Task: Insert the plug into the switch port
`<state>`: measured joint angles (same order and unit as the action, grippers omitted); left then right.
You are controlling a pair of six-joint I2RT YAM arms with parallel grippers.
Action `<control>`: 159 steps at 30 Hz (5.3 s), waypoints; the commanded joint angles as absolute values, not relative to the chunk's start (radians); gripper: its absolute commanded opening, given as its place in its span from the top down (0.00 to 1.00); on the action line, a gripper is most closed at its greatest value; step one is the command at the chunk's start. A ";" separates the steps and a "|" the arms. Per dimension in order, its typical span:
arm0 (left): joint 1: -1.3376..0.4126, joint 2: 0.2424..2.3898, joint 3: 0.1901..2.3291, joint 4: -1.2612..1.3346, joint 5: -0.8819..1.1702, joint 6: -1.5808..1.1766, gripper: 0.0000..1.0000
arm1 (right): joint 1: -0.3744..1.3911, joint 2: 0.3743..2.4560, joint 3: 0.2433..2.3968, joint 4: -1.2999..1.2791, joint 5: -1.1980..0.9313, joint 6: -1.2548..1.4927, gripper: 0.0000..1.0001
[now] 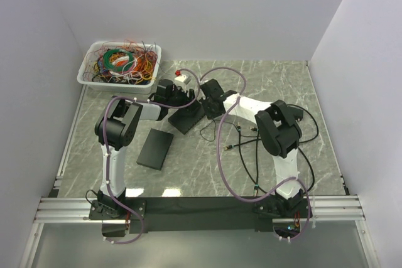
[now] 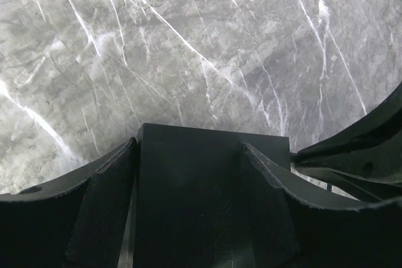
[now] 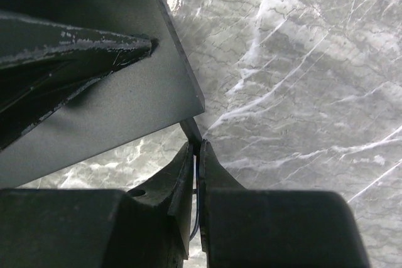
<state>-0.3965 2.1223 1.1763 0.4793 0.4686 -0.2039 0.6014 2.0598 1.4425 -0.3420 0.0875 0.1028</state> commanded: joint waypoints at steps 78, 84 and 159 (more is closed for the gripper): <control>-0.825 1.365 0.626 0.296 0.003 -0.689 0.26 | 0.606 1.149 0.631 -0.233 0.157 0.544 0.24; -0.871 1.376 0.631 0.287 -0.031 -0.675 0.27 | 0.607 1.230 0.629 -0.187 0.084 0.565 0.26; -0.950 1.112 0.499 0.238 -0.218 -0.689 0.29 | 0.805 1.567 0.940 -0.577 0.278 0.431 0.21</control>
<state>-0.9443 1.1358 0.4923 0.2375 -0.2016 -0.6937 0.7822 1.6653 0.9730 -0.5442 0.2653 0.3809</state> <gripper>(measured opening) 0.709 0.783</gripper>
